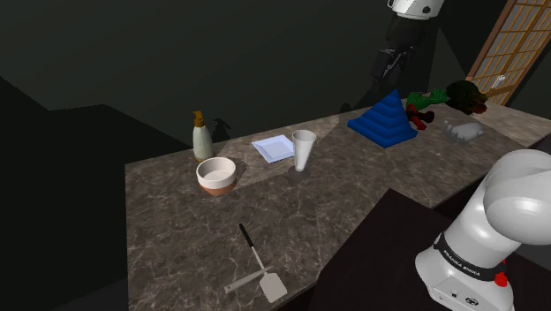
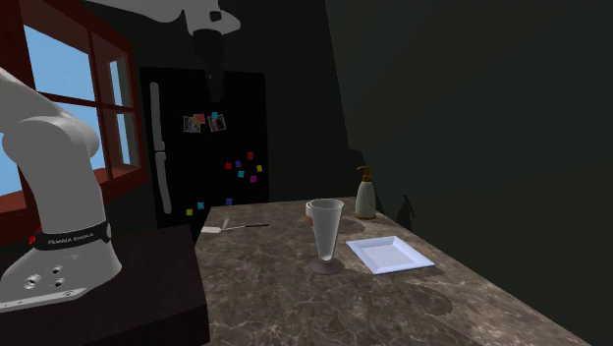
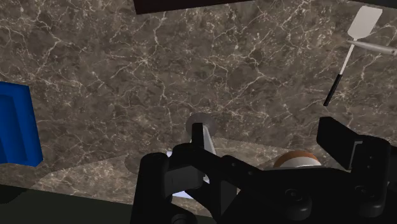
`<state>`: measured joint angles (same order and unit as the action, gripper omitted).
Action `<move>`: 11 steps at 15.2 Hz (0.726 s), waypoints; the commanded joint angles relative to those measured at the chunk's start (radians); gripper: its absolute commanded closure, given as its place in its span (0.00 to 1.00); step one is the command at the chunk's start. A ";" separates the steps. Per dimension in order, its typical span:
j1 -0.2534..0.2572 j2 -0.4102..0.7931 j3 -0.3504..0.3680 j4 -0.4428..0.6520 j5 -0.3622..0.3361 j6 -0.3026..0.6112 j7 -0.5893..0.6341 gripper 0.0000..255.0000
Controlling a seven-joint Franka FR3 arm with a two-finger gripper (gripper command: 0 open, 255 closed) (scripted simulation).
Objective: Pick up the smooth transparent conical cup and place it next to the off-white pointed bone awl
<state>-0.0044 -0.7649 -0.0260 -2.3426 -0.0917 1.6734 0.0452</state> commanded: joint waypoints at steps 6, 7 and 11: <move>-0.004 0.123 0.004 -0.047 -0.021 0.176 0.017 0.00; -0.005 0.151 0.004 -0.051 -0.026 0.210 0.021 0.00; -0.012 0.275 0.008 -0.056 -0.047 0.343 0.039 0.00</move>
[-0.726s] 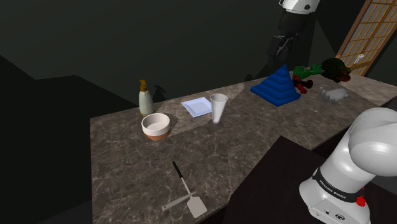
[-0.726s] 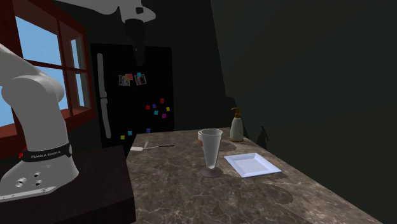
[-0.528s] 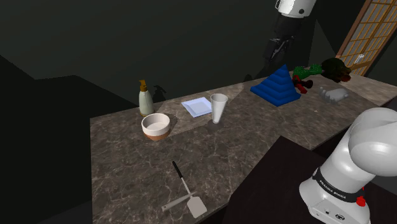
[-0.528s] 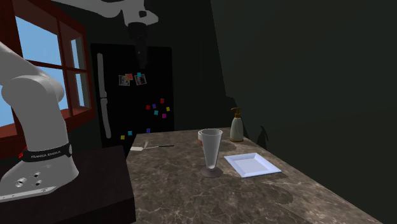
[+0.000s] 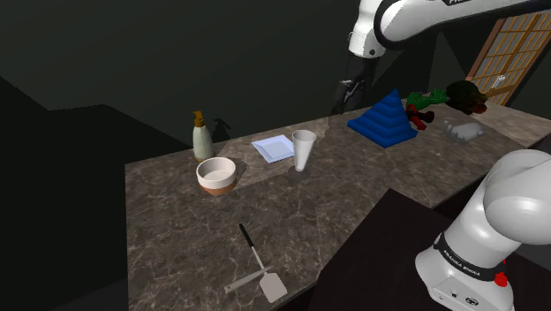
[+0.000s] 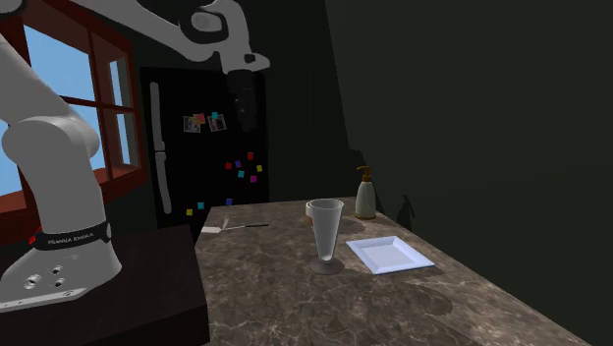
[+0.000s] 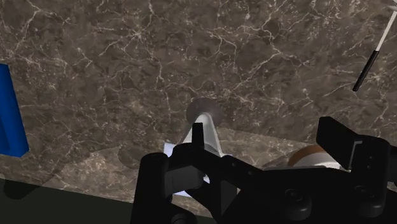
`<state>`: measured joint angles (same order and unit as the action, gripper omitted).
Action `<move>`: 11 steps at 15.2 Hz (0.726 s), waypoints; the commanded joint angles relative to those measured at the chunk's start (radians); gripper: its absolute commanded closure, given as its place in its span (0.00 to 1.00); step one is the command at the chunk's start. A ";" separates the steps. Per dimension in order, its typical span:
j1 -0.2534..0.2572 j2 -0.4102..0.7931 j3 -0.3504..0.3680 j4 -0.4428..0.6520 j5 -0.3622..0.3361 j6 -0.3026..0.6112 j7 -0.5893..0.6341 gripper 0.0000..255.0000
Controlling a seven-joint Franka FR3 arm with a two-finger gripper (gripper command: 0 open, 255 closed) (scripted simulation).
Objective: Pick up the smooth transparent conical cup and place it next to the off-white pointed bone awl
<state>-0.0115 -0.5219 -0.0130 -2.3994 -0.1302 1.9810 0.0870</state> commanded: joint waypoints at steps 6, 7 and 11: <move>-0.018 0.243 0.000 0.040 -0.048 0.214 0.031 0.00; -0.020 0.280 0.001 0.051 -0.056 0.241 0.038 0.00; -0.029 0.432 0.004 0.112 -0.092 0.335 0.068 0.00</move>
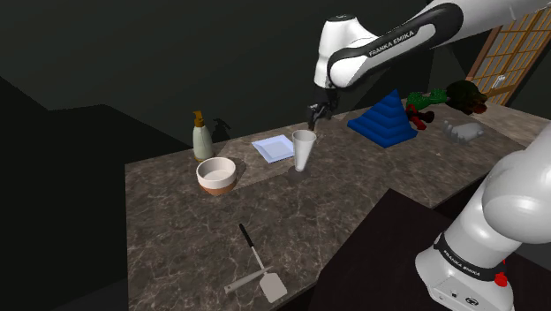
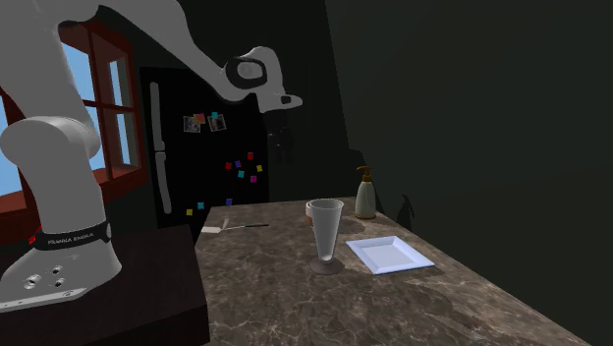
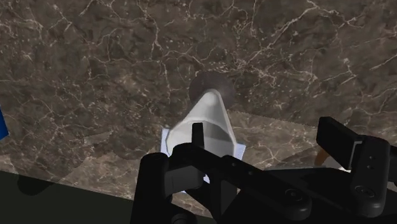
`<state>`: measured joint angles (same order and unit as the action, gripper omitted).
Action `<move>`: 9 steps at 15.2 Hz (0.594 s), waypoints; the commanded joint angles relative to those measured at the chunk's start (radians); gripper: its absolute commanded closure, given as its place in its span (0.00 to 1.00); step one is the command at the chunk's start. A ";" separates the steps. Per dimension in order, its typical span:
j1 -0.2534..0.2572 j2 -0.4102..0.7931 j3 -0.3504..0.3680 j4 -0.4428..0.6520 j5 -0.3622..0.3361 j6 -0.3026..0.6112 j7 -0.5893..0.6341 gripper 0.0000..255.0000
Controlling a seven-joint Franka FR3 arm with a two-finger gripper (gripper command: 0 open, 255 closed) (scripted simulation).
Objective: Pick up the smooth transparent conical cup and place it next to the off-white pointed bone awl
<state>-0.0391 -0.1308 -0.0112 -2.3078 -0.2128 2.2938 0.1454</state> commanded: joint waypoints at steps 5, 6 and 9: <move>-0.006 0.234 -0.002 0.128 -0.058 0.111 0.050 0.00; -0.006 0.273 -0.004 0.154 -0.068 0.125 0.057 0.00; -0.004 0.390 -0.012 0.239 -0.093 0.159 0.078 0.00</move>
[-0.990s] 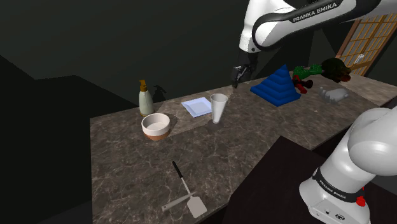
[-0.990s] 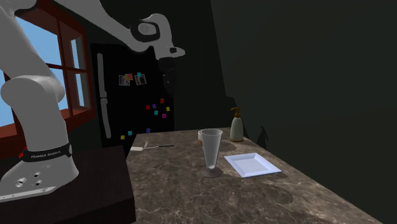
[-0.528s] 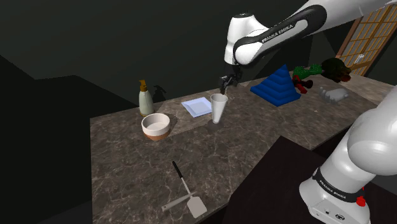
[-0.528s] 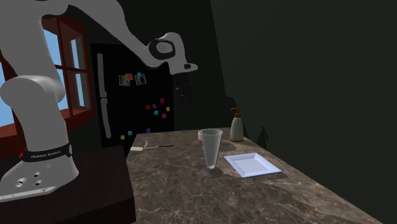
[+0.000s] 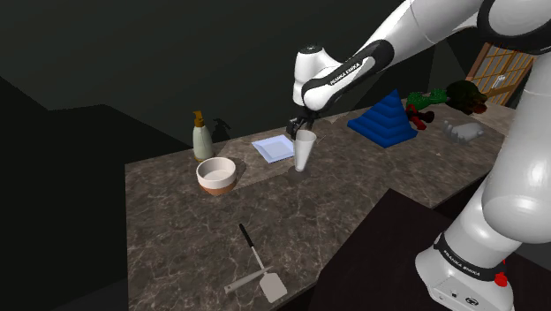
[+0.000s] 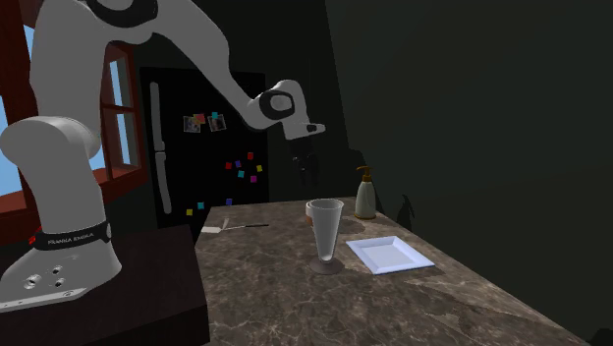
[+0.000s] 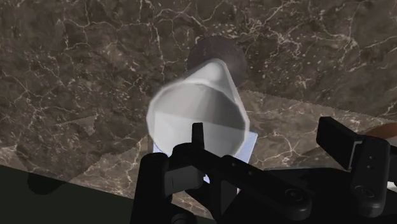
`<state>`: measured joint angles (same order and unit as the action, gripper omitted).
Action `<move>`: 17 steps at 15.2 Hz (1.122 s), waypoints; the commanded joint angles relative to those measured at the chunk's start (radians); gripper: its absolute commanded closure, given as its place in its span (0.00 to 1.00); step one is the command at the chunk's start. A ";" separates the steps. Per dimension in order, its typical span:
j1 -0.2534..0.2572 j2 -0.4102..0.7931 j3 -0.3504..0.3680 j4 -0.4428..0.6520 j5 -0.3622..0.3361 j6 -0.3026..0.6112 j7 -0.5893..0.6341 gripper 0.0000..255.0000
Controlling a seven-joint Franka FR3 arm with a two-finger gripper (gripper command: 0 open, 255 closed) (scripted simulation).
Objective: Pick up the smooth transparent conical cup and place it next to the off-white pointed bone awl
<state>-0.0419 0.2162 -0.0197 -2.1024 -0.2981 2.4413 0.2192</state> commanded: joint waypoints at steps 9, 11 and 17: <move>-0.005 0.187 -0.021 0.098 -0.035 0.094 0.024 0.00; -0.005 0.193 -0.022 0.099 -0.036 0.099 0.024 0.00; -0.005 0.193 -0.022 0.099 -0.036 0.099 0.024 0.00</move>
<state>-0.0474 0.4094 -0.0415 -2.0030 -0.3344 2.5404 0.2436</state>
